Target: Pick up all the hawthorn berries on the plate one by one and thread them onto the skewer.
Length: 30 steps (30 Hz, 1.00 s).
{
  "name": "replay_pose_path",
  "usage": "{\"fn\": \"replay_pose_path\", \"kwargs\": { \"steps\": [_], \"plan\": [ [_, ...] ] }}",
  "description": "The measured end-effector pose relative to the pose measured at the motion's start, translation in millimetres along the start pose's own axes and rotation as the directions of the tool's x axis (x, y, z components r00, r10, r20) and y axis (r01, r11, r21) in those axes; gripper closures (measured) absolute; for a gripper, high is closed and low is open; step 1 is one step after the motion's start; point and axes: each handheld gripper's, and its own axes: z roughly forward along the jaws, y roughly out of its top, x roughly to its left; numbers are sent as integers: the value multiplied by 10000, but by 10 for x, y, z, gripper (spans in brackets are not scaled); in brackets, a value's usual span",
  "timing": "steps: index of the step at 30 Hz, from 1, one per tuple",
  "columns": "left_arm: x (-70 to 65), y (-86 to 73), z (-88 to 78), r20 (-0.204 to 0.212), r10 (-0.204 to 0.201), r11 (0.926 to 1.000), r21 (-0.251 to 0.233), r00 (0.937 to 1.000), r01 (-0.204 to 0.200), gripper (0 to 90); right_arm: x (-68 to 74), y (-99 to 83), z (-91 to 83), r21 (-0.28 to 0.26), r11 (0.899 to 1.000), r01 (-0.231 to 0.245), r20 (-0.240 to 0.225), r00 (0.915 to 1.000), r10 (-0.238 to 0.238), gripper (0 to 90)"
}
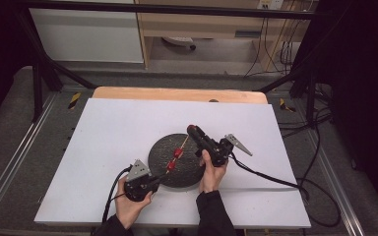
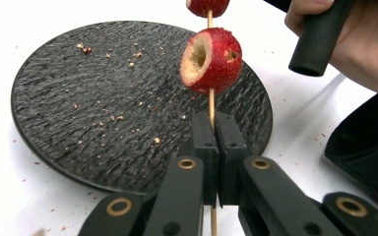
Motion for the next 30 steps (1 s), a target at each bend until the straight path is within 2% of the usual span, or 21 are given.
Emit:
{"fn": "replay_pose_path", "kwargs": {
  "steps": [7,12,23,30],
  "plan": [
    [-6,15,20,-21,-32,9999,-131,10000,32,886,4,-3,-7,-29,10000,-22,-44,10000,22,631],
    [-3,74,11,-56,-66,9996,-289,10000,65,886,2,-40,-10,207,9997,-104,-122,9999,107,632],
    [-7,175,93,18,-75,9995,-291,10000,75,886,19,-106,-47,421,9991,42,-204,9998,-33,633],
    [17,178,101,70,-13,9997,-245,10000,15,886,31,-114,-64,538,9984,148,-232,9996,-136,629]
  ]
}}
